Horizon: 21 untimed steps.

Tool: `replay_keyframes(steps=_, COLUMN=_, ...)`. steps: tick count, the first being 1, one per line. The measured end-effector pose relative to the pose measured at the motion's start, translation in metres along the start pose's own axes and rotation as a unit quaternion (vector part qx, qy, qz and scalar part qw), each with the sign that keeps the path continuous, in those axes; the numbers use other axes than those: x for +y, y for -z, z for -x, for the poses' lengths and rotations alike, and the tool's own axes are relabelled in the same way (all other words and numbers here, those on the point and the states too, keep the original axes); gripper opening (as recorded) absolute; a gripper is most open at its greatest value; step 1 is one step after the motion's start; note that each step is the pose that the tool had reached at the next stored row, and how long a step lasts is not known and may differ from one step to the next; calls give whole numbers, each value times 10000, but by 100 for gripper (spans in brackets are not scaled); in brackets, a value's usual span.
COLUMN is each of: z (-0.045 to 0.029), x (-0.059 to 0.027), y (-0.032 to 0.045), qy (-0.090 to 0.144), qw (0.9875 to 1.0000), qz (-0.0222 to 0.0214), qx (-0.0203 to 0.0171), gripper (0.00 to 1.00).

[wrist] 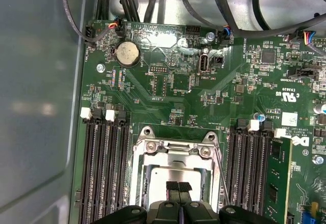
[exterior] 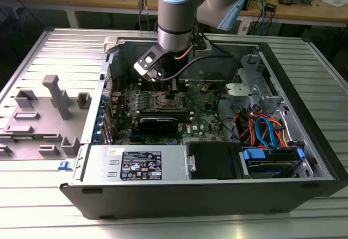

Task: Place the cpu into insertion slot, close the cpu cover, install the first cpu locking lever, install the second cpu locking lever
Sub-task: 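Install the first cpu locking lever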

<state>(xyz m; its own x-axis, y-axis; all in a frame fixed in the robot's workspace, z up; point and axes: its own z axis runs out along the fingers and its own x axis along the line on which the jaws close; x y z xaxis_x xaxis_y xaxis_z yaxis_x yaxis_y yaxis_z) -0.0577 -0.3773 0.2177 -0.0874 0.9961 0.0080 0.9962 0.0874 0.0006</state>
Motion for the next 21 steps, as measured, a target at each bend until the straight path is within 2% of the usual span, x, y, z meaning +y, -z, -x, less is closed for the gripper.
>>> replay_keyframes(steps=21, z=-1, x=0, y=105, qy=0, qw=10000, qz=0, qx=0, gripper=11)
